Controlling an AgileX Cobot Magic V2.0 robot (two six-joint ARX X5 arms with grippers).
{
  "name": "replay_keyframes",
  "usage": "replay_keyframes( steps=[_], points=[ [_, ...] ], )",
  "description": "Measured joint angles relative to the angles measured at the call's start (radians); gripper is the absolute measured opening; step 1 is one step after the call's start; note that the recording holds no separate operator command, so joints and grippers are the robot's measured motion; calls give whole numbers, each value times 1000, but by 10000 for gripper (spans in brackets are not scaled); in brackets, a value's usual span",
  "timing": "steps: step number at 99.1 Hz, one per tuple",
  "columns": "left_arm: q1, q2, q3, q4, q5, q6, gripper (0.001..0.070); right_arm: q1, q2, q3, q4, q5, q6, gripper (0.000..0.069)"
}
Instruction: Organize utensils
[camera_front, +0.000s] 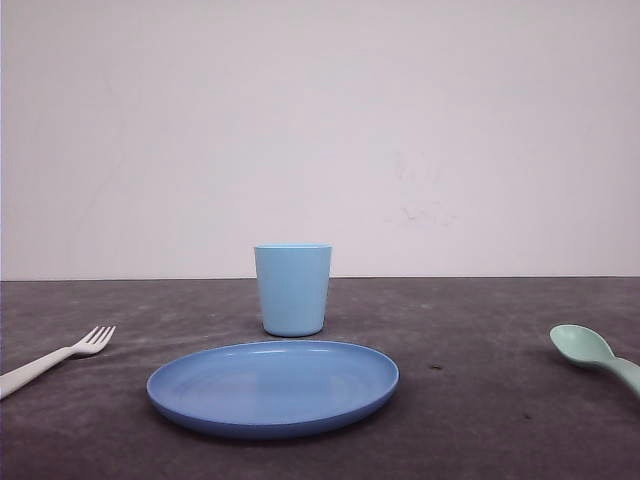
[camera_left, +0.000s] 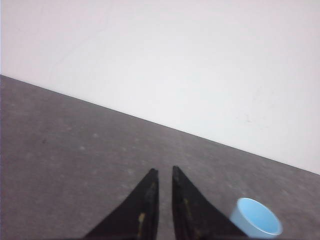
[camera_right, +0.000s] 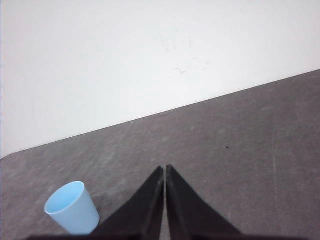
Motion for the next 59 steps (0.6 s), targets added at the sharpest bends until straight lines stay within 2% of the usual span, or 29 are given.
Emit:
replay_keyframes(
  steps=[13, 32, 45, 59],
  points=[
    [0, 137, 185, -155, 20, 48, 24, 0, 123, 146, -87, -20, -21, 9],
    [0, 352, 428, -331, 21, 198, 24, 0, 337, 331, -230, -25, -120, 9],
    [0, 474, 469, -367, 21, 264, 24, 0, 475, 389, -284, -24, -193, 9],
    [0, 589, 468, -382, 20, 283, 24, 0, 613, 391, -319, -8, -243, 9]
  ],
)
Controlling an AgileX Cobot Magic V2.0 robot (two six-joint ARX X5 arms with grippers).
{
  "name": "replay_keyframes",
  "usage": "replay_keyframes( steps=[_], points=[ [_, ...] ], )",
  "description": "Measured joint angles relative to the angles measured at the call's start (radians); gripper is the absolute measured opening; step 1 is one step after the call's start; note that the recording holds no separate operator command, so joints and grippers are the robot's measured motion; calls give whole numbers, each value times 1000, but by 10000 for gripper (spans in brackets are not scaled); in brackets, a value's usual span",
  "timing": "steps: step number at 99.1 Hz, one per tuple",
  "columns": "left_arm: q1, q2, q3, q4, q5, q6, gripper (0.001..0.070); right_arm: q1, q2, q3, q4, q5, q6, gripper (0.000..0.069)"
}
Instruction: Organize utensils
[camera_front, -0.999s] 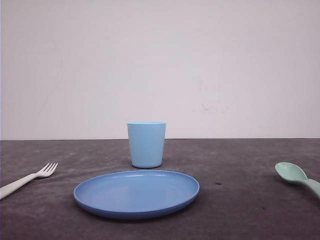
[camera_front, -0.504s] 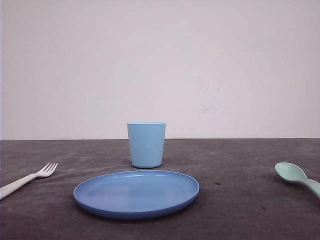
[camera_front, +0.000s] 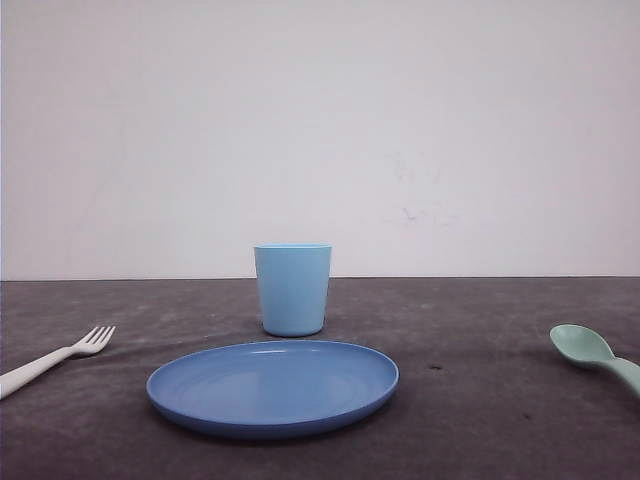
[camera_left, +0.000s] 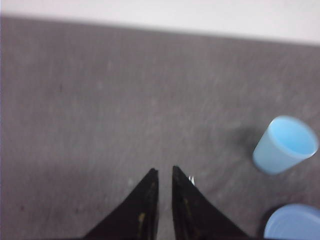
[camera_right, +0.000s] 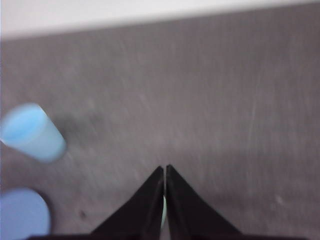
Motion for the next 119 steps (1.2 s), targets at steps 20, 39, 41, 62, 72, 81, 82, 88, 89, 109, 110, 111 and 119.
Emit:
replay_keyframes(
  steps=[20, 39, 41, 62, 72, 81, 82, 88, 89, 109, 110, 111, 119],
  points=[
    [0, 112, 0, -1, -6, 25, 24, 0, 167, 0, -53, 63, -50, 9],
    [-1, 150, 0, -14, -24, 39, 24, 0, 245, 0, -60, 65, -72, 9],
    [-2, 150, 0, -15, -25, 39, 24, 0, 248, 0, -60, 65, -73, 9],
    [-2, 153, 0, -20, -24, 40, 26, 4, 249, 0, -60, 65, -84, 119],
    [-2, 153, 0, -22, -24, 40, 40, 4, 249, 0, -60, 65, -85, 327],
    [-2, 153, 0, -26, -24, 40, 161, 4, 249, 0, -60, 65, -85, 491],
    [-2, 153, 0, -26, -24, 40, 182, 4, 249, 0, -60, 65, -85, 506],
    [-2, 153, 0, -26, -24, 40, 319, 4, 249, 0, -60, 65, -85, 582],
    [-2, 153, 0, -26, -24, 40, 340, 4, 249, 0, -60, 65, -85, 592],
    [-11, 169, 0, -27, 15, 32, 514, 4, 249, 0, -60, 65, -87, 680],
    [-13, 171, 0, -27, 20, 31, 515, 4, 249, 0, -60, 65, -87, 680],
    [-15, 174, 0, -27, 25, 29, 516, 4, 249, 0, -60, 65, -87, 680],
    [-37, 206, 0, -29, 54, 10, 521, 4, 249, 0, -59, 65, -87, 680]
  ],
)
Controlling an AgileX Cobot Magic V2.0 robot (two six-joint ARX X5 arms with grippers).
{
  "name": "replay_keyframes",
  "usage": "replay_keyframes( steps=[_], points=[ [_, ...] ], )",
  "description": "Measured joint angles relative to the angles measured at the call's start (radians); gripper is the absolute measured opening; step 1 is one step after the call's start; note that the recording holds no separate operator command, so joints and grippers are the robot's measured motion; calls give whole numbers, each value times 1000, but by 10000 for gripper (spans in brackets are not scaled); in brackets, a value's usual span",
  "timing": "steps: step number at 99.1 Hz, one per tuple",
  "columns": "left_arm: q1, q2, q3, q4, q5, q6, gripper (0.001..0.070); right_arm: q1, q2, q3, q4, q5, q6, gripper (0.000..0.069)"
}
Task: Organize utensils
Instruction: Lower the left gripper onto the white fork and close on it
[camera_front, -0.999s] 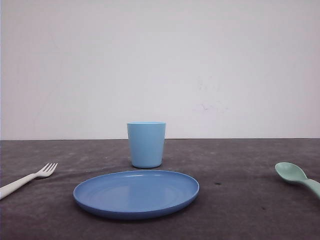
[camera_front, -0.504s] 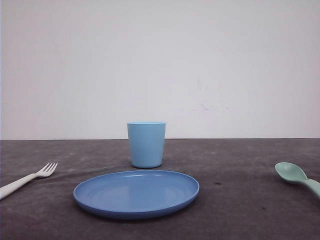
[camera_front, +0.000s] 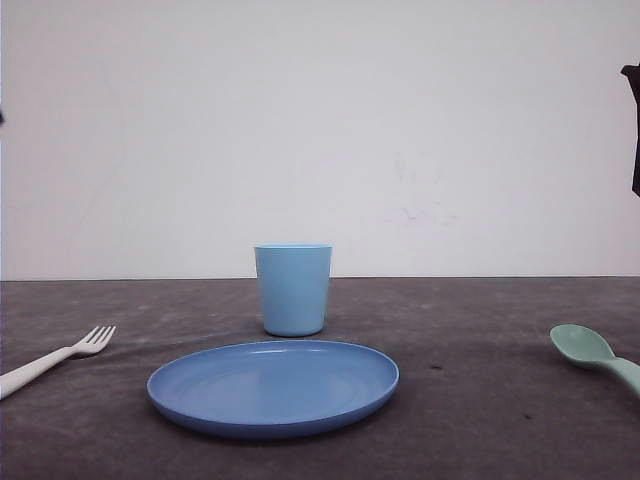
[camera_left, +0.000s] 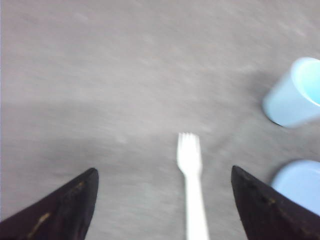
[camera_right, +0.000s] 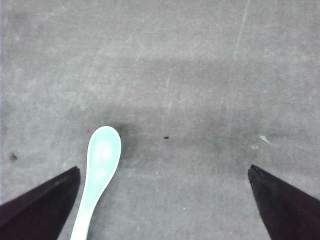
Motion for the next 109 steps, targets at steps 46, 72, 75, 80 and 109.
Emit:
replay_keyframes(
  steps=[46, 72, 75, 80, 109],
  points=[
    [-225, 370, 0, 41, -74, -79, 517, 0, 0, 0, 0, 0, 0, 680],
    [-274, 534, -1, 145, -135, -98, 517, 0, 0, 0, 0, 0, 0, 680],
    [-276, 545, -1, 154, -142, -100, 516, 0, 0, 0, 0, 0, 0, 680],
    [-278, 560, -1, 171, -157, -100, 515, 0, 0, 0, 0, 0, 0, 680],
    [-279, 611, -1, 195, -167, -100, 424, 0, 0, 0, 0, 0, 0, 680]
  ],
)
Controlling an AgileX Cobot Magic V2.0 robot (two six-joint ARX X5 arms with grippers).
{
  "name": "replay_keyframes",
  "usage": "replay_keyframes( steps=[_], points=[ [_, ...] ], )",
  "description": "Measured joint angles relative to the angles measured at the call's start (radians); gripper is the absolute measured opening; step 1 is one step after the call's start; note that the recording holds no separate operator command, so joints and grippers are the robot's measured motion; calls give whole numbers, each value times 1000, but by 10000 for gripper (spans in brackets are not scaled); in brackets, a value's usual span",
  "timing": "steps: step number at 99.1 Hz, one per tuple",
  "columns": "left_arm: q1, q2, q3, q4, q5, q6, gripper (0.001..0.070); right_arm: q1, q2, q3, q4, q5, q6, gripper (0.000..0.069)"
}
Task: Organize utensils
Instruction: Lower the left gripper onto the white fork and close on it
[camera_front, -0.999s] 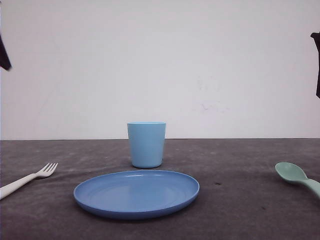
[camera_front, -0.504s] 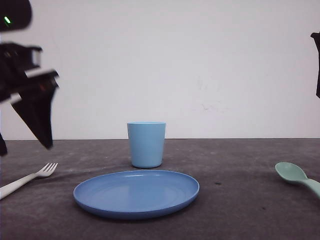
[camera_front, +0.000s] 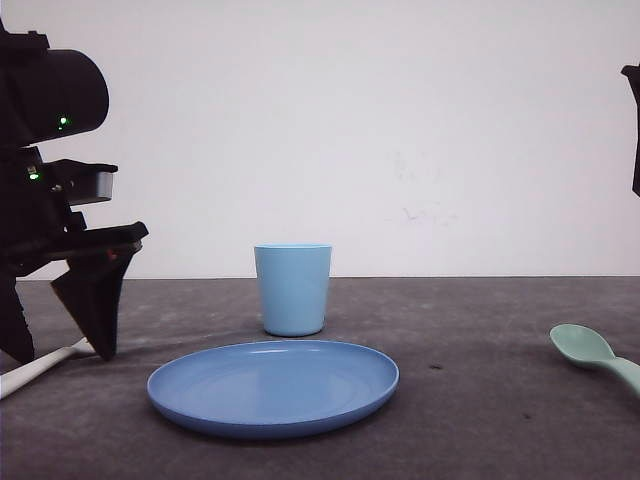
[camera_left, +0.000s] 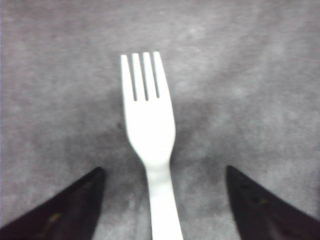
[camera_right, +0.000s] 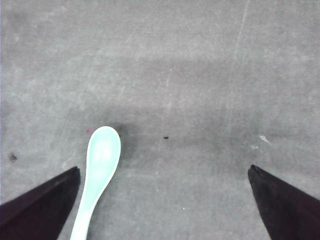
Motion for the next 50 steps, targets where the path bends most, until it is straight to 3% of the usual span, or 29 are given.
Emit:
replay_keyframes(
  steps=[11, 23, 37, 50],
  points=[
    [0, 2, 0, 0, -7, 0, 385, 0, 0, 0, 0, 0, 0, 680],
    [0, 5, 0, 0, -27, 0, 292, 0, 0, 0, 0, 0, 0, 680],
    [0, 7, 0, -2, -40, 0, 251, 0, 0, 0, 0, 0, 0, 680],
    [0, 8, 0, -5, -47, 0, 119, 0, 0, 0, 0, 0, 0, 680]
  ],
)
